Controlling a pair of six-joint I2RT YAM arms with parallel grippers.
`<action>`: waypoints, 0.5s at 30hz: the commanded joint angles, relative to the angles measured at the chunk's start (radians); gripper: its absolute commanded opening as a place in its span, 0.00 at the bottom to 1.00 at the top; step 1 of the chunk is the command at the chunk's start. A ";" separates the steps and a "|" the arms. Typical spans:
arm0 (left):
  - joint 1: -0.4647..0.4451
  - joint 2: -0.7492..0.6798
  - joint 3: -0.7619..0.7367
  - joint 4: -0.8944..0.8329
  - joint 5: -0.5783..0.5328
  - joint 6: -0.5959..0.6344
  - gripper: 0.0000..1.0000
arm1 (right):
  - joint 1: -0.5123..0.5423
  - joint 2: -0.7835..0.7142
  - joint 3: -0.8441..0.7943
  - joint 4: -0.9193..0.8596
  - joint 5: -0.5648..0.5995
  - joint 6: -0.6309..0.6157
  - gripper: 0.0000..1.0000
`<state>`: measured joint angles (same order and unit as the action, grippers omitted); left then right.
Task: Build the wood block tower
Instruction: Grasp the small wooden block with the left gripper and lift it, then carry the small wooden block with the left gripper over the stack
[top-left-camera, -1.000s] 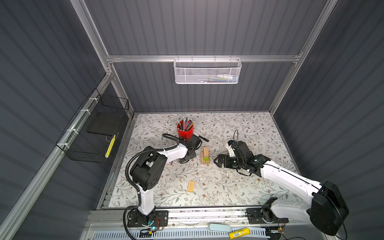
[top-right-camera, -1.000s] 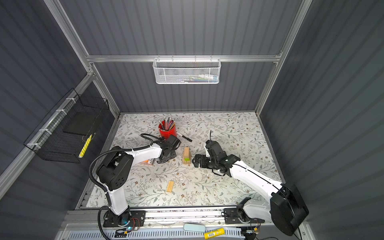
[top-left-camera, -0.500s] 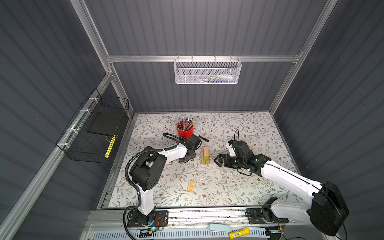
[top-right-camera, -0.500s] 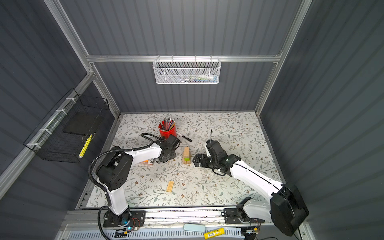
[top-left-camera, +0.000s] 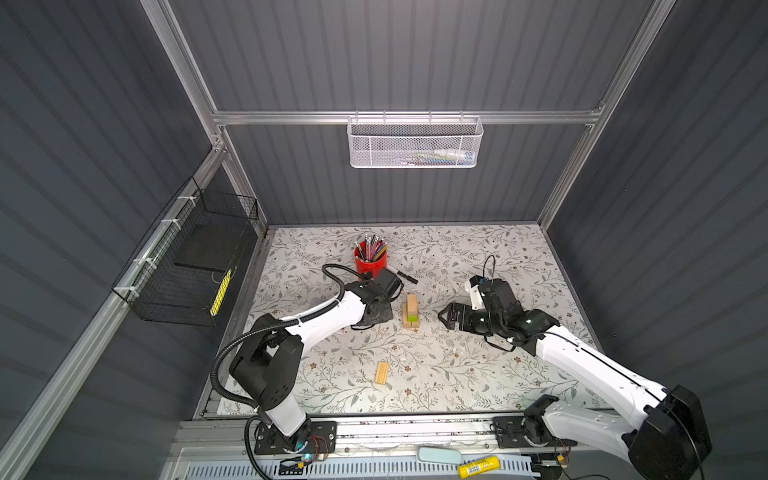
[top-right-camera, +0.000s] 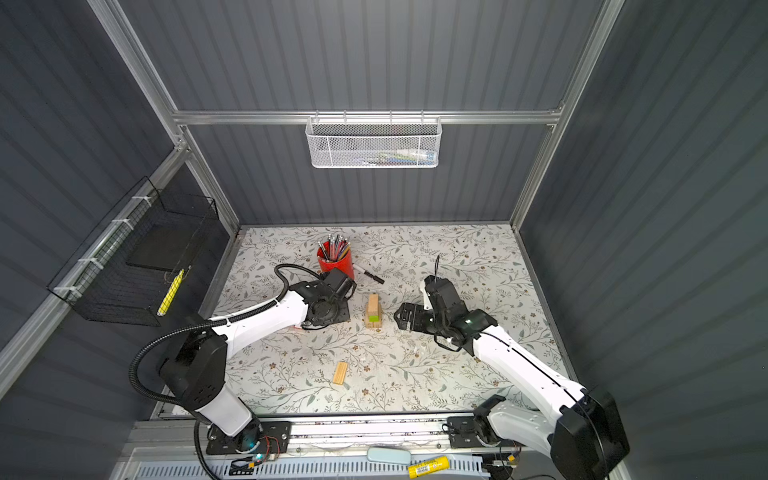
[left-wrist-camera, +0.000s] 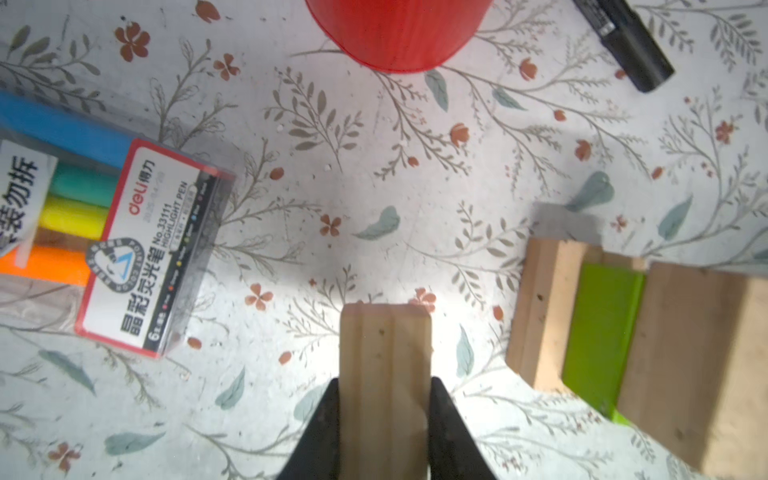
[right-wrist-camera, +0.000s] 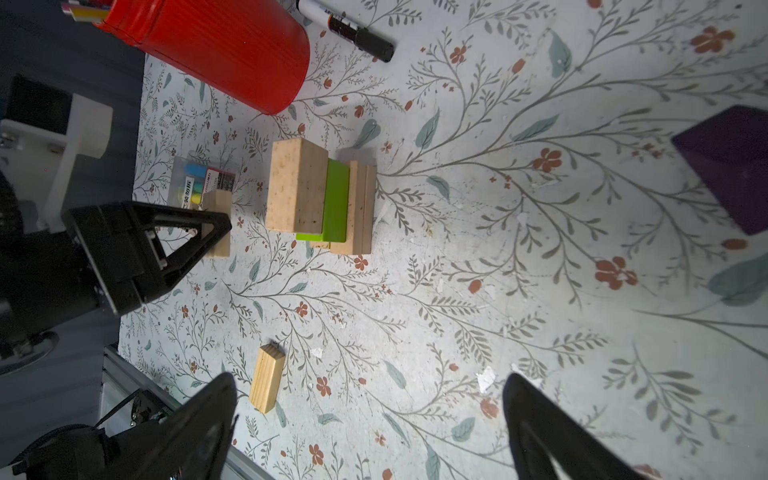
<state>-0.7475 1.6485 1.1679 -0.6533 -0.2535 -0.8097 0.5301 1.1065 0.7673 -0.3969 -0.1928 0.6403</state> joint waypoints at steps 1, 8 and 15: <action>-0.044 -0.032 0.073 -0.094 0.021 0.022 0.15 | -0.030 -0.030 0.017 -0.049 -0.018 -0.022 0.99; -0.126 -0.009 0.200 -0.150 0.024 0.006 0.11 | -0.085 -0.068 -0.025 -0.034 -0.052 -0.003 0.99; -0.141 0.078 0.317 -0.177 0.029 0.011 0.08 | -0.109 -0.080 -0.047 -0.030 -0.067 -0.007 0.99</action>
<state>-0.8852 1.6890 1.4403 -0.7856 -0.2333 -0.8040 0.4320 1.0355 0.7372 -0.4202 -0.2440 0.6361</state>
